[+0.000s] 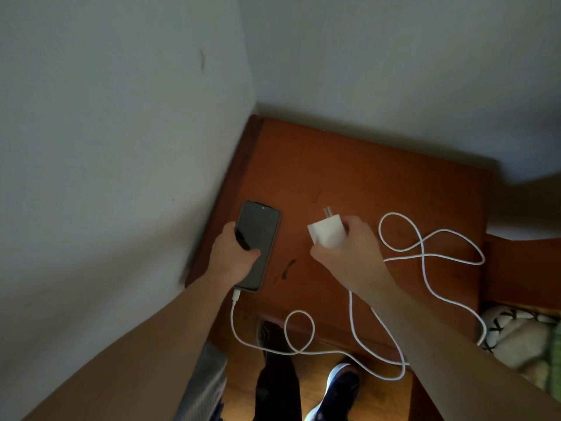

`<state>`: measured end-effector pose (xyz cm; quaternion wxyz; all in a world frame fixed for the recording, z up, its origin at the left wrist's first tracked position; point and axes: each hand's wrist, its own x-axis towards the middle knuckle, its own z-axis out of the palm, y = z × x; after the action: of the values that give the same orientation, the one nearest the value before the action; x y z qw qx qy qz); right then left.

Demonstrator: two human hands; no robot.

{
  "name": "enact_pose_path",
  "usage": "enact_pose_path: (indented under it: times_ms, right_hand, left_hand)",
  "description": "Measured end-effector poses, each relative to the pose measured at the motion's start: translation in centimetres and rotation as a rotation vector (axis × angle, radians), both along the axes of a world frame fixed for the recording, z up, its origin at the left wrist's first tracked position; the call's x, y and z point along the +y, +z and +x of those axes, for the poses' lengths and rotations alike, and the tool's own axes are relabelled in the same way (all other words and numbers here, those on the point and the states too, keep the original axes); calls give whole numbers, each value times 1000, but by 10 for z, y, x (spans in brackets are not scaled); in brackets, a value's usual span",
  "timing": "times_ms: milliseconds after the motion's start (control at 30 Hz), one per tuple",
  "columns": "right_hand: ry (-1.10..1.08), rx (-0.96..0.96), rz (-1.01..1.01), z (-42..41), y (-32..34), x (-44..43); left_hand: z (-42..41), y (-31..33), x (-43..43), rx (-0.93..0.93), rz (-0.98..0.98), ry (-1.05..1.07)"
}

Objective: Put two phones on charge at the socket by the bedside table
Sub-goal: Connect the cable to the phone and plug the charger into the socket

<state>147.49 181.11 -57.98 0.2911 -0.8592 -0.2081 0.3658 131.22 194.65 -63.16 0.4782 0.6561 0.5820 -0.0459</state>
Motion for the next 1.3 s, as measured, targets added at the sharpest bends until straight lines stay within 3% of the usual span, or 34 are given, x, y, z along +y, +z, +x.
enact_pose_path:
  times_ms: [167,433,600,700,767,833,900,1067,1300]
  right_hand:
    - [-20,38,41,-6,3,12]
    - [-208,349,209,-4,14,17]
    - [-219,415,260,1,35,20]
    - [-285,445,343,10,51,22]
    - [-335,441,427,20,68,26]
    - [-415,477,538,38,90,36]
    - [-489,524,605,57,116,46]
    - [-514,516,710,92,169,67]
    - [-492,690,626,128,182,91]
  left_hand:
    - [7,-4,-1,138,73,-88]
    - [8,-4,-11,238,165,-190]
    - [12,7,-17,310,231,-236]
    - [33,32,-22,142,363,-266]
    - [62,66,-22,-145,358,-220]
    - [97,110,-22,-465,163,-45]
    - [127,150,-19,-646,-31,44]
    - [180,211,-1,-784,-210,45]
    - [210,218,28,-650,-326,25]
